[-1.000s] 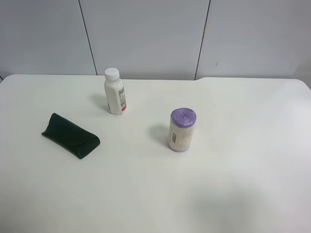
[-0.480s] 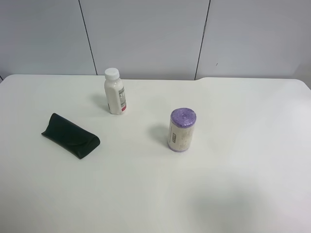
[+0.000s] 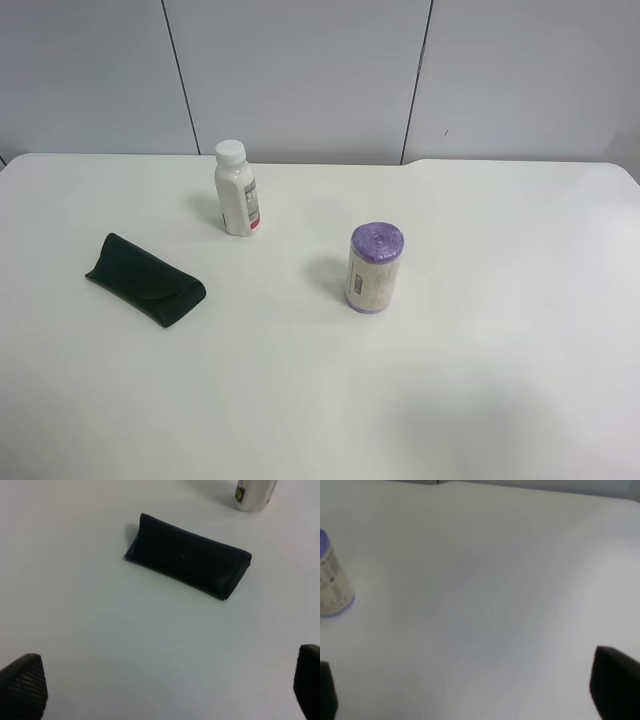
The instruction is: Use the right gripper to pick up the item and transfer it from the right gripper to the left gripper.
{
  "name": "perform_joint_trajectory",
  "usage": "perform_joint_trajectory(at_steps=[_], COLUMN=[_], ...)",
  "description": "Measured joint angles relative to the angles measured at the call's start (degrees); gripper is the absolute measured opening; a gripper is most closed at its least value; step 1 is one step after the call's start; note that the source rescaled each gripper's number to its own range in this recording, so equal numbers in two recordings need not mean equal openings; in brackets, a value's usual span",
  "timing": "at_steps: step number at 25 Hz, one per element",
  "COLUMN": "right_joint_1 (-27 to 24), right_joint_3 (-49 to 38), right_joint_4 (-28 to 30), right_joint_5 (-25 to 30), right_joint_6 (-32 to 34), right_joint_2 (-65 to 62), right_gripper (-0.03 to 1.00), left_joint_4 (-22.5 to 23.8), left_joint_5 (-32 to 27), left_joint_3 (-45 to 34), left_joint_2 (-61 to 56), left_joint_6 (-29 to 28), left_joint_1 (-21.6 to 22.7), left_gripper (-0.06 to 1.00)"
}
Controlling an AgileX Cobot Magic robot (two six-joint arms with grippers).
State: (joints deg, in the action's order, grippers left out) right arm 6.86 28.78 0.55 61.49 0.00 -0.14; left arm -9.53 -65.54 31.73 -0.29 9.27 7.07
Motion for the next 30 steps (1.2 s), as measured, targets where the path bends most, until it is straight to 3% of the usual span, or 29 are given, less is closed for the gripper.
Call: perform_joint_trajectory(at_steps=[9, 30], right_joint_1=[0.0, 0.0], right_joint_3=[0.0, 0.0], right_joint_4=[0.0, 0.0], right_joint_5=[0.0, 0.0], right_joint_6=[0.0, 0.0], right_joint_2=[0.0, 0.0], right_gripper=[1.0, 1.0], left_joint_4=[5.8, 6.1], left_joint_5=[4.1, 5.0], left_joint_3=[-2.6, -2.6], left_joint_2=[0.0, 0.0], left_joint_6=[-3.0, -5.0], left_joint_1=[-7.3, -7.5], left_gripper=[1.0, 1.0])
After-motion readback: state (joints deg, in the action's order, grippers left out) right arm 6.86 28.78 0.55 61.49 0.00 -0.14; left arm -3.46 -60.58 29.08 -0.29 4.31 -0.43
